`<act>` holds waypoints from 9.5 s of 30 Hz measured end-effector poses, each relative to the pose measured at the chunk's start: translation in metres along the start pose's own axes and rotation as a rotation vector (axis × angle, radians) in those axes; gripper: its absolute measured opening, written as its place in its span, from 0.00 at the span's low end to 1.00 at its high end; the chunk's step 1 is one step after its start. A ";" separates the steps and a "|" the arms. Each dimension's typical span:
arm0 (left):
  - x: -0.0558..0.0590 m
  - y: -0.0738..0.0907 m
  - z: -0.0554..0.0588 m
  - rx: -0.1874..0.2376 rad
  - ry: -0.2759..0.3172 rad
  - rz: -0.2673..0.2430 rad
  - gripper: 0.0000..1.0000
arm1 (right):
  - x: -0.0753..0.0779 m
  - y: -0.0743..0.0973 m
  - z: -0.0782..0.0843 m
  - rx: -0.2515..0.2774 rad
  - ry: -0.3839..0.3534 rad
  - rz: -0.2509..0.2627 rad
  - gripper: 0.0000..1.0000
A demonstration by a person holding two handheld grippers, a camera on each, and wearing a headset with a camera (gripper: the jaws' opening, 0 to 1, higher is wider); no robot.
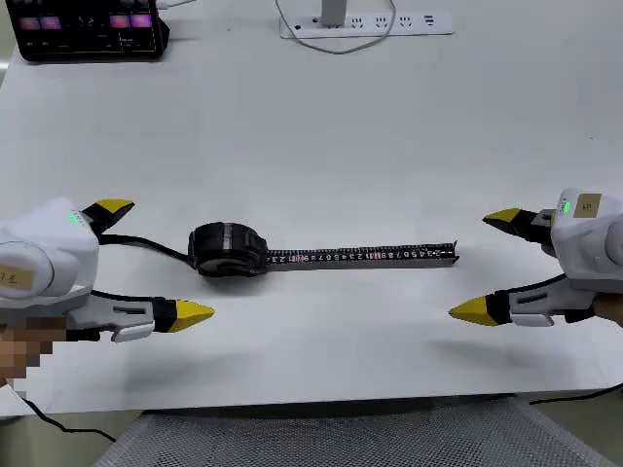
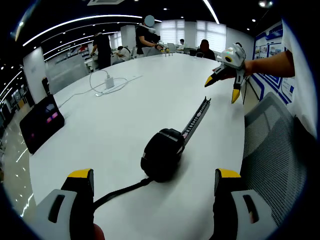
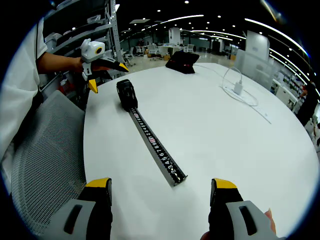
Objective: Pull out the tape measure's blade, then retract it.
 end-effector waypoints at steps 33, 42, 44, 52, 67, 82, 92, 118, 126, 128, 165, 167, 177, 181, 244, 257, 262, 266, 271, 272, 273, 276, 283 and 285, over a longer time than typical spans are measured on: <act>0.011 0.015 0.021 0.029 0.073 0.004 0.99 | -0.020 0.013 0.003 0.022 -0.073 0.058 0.84; 0.014 0.018 0.027 0.052 0.115 0.004 0.99 | -0.025 0.013 -0.001 0.059 -0.119 0.085 0.83; 0.016 0.019 0.028 0.058 0.129 0.007 0.99 | -0.027 0.013 0.000 0.057 -0.129 0.088 0.83; 0.017 0.026 0.032 0.084 0.180 -0.007 0.99 | -0.029 0.018 0.002 0.075 -0.163 0.112 0.84; 0.017 0.032 0.033 0.131 0.254 -0.026 0.99 | -0.034 0.019 0.003 0.099 -0.189 0.124 0.85; 0.017 0.033 0.035 0.135 0.262 -0.032 0.99 | -0.036 0.019 0.002 0.095 -0.187 0.118 0.85; 0.019 0.033 0.035 0.136 0.261 -0.029 0.99 | -0.038 0.019 0.002 0.096 -0.187 0.114 0.85; 0.019 0.032 0.032 0.139 0.261 -0.025 0.99 | -0.039 0.019 0.000 0.095 -0.182 0.111 0.85; 0.020 0.031 0.027 0.145 0.254 -0.027 0.99 | -0.037 0.017 0.000 0.092 -0.172 0.106 0.85; 0.020 0.031 0.027 0.146 0.256 -0.024 0.99 | -0.037 0.017 0.000 0.092 -0.173 0.106 0.85; 0.027 -0.013 -0.002 0.130 0.246 -0.002 0.98 | -0.018 -0.001 -0.009 0.108 -0.146 0.081 0.84; 0.028 -0.015 -0.002 0.129 0.253 0.005 0.97 | -0.018 -0.001 -0.009 0.107 -0.146 0.080 0.84; 0.037 -0.026 0.000 0.141 0.301 -0.029 0.96 | -0.012 -0.003 -0.007 0.104 -0.148 0.083 0.84; 0.041 -0.031 0.001 0.146 0.328 -0.050 0.95 | -0.010 -0.004 -0.007 0.106 -0.149 0.083 0.84; 0.039 -0.065 0.000 0.187 0.531 -0.203 0.84 | 0.006 -0.004 -0.001 0.090 -0.102 0.051 0.66; 0.032 -0.066 0.001 0.199 0.558 -0.287 0.71 | 0.016 -0.004 0.004 0.068 -0.066 0.024 0.59; 0.032 -0.067 0.000 0.207 0.584 -0.313 0.71 | 0.018 -0.006 0.006 0.056 -0.047 0.010 0.57; 0.031 -0.068 0.001 0.207 0.592 -0.325 0.70 | 0.020 -0.008 0.007 0.047 -0.030 -0.002 0.55; 0.029 -0.070 0.001 0.211 0.614 -0.343 0.69 | 0.024 -0.009 0.005 0.044 -0.021 -0.011 0.54; 0.028 -0.070 0.002 0.207 0.613 -0.346 0.68 | 0.025 -0.009 0.005 0.043 -0.020 -0.013 0.54; 0.027 -0.070 0.002 0.204 0.611 -0.349 0.67 | 0.025 -0.010 0.005 0.043 -0.019 -0.014 0.54; 0.025 -0.071 0.003 0.205 0.617 -0.358 0.65 | 0.027 -0.011 0.005 0.040 -0.013 -0.018 0.53; 0.022 -0.072 0.004 0.213 0.655 -0.365 0.63 | 0.028 -0.014 0.007 0.031 0.001 -0.033 0.52; 0.022 -0.072 0.005 0.211 0.655 -0.369 0.62 | 0.028 -0.014 0.007 0.031 0.000 -0.035 0.51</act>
Point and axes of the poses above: the centre of the closed fingertips' face, and the gripper's own axes: y roughly backward along the fingers, x roughly to its right, z roughly out of its underside, the point moved 4 cm from there along y, roughly backward along the fingers, and after that the axes turned 15 degrees about y, right-handed, at the moved point
